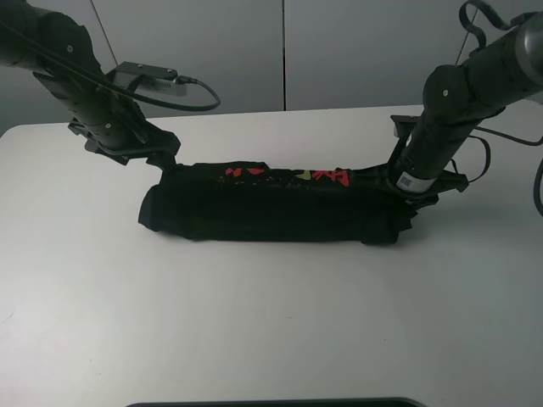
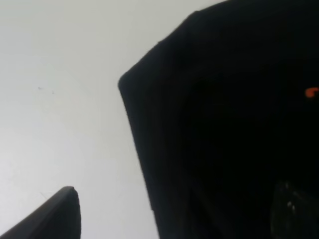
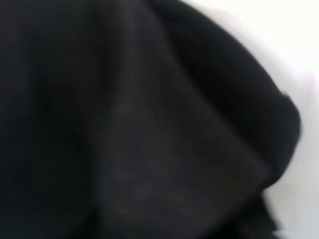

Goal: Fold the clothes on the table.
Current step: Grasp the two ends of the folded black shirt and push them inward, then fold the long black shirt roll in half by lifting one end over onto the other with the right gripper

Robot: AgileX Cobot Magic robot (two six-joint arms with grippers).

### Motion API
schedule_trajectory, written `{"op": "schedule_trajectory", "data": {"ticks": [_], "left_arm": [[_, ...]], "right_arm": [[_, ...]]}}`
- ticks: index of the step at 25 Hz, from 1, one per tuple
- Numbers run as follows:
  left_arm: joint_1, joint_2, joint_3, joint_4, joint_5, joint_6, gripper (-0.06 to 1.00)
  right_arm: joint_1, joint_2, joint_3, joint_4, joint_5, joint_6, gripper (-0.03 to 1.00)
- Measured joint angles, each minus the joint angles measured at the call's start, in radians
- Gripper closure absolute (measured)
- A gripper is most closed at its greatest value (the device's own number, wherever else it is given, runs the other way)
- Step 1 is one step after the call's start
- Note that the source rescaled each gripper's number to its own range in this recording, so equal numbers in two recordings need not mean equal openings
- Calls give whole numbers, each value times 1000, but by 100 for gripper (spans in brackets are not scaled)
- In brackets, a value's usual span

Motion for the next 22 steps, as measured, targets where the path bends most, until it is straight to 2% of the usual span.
{"op": "schedule_trajectory", "data": {"ticks": [1,2,8,10,14,17,22], "left_arm": [[0,0,-1,2,3,0,-4],[0,0,-1,6,8,2,-4],[0,0,-4,13,20,4,-4],[0,0,-4,16,24,5,-4],[0,0,-4,16,28,5,-4],[0,0,-4,16,30,14,-4],[0,0,-4,16,34,23,-4]], "right_arm": [[0,2,0,0,-9,-8,72],[0,2,0,0,-14,-11,74],[0,2,0,-39,-25,-17,74],[0,0,0,-80,-16,-12,74],[-5,-42,0,-230,43,37,74],[-49,-100,0,-285,82,53,74],[-162,-208,2,-306,160,-19,74]]}}
